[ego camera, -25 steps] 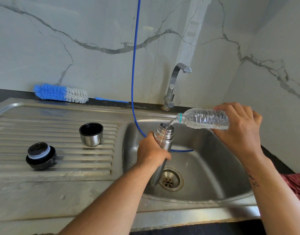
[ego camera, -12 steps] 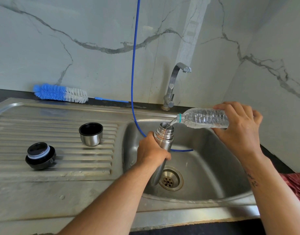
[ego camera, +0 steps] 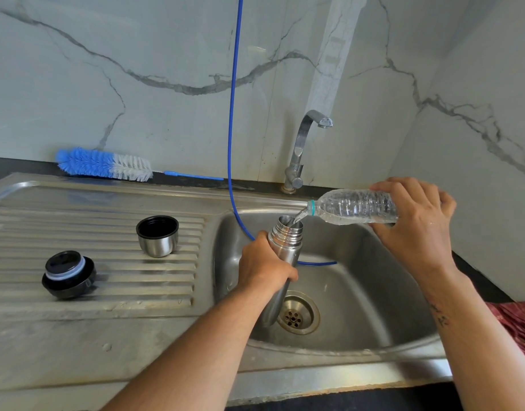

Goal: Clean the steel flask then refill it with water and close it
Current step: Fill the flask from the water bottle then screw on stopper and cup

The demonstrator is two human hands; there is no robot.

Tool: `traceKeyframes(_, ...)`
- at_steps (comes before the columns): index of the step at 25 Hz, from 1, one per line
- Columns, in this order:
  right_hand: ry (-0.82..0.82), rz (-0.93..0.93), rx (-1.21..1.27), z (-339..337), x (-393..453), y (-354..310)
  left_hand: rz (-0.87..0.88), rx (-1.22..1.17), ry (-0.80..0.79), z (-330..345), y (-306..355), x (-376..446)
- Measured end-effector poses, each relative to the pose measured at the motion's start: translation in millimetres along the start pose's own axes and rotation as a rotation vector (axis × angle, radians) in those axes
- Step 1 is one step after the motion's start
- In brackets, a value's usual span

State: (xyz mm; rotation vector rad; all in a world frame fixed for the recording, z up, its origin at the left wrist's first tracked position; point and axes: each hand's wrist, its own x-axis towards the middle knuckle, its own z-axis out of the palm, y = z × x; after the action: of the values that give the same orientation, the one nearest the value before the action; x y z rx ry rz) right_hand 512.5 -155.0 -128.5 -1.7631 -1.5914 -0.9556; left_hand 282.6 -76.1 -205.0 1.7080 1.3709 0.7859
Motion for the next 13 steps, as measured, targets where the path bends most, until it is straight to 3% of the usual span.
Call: traceKeyframes(13,0.010,-0.005,-0.015,-1.7,1.4,-0.6,0.002,0.000,-0.008,0.6,-0.7,0.4)
